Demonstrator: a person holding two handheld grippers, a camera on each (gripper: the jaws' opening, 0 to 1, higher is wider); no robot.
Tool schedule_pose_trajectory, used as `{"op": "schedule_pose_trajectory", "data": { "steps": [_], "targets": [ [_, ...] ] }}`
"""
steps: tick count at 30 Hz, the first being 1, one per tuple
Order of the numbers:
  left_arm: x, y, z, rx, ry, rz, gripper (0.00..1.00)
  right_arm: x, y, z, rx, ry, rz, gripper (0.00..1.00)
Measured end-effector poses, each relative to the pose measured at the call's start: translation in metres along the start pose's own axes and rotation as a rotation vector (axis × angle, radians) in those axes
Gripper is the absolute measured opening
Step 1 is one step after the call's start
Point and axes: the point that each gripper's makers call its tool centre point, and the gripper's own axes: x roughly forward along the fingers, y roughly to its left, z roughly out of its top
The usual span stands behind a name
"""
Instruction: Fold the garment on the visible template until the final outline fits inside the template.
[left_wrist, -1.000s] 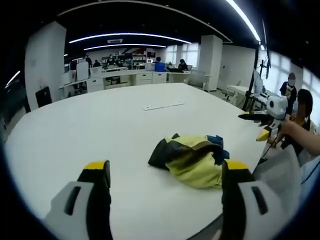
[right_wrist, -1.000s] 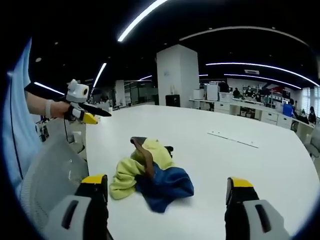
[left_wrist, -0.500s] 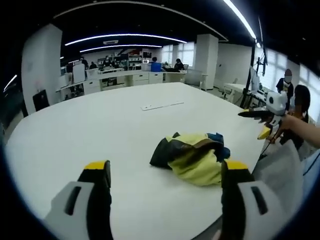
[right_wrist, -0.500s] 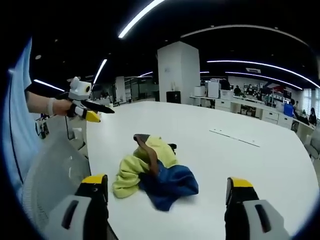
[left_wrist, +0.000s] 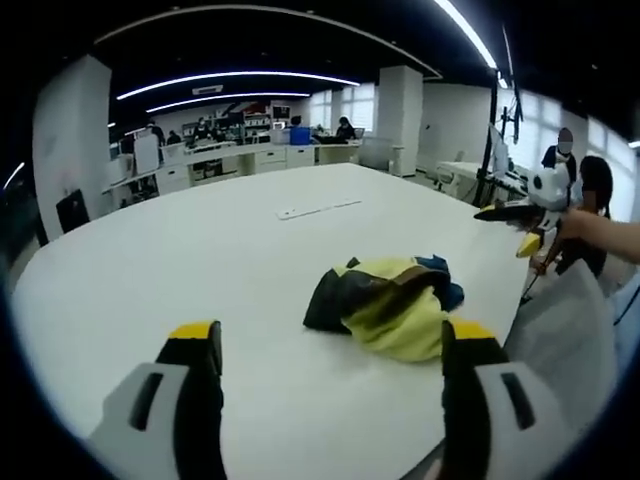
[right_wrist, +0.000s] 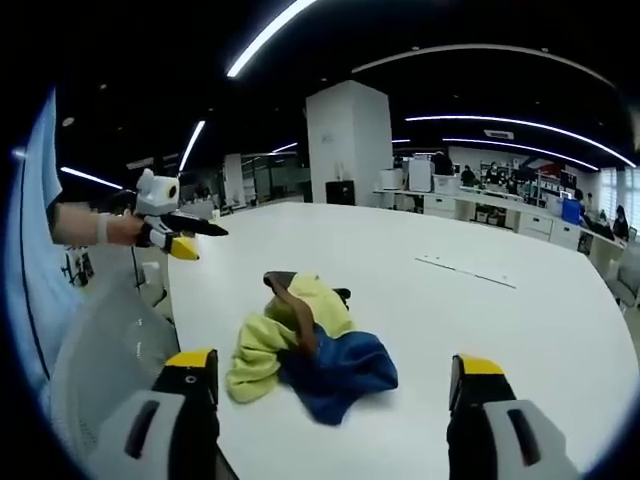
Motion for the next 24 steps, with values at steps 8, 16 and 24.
{"op": "schedule_pose_trajectory", "data": {
  "steps": [8,16,24],
  "targets": [
    [0.01,0.002,-0.002,0.007,-0.019,-0.029,0.86,0.002,-0.002,0.005,-0.058,0.033,-0.004,0.96],
    [0.03,-0.008,-0.007,0.071,-0.003,-0.097,0.79,0.011,-0.004,0.003,-0.132,0.076,-0.027,0.91],
    [0.04,-0.007,-0.009,0.099,-0.009,-0.123,0.69,0.02,-0.011,-0.002,-0.148,0.111,-0.025,0.82]
  ]
}}
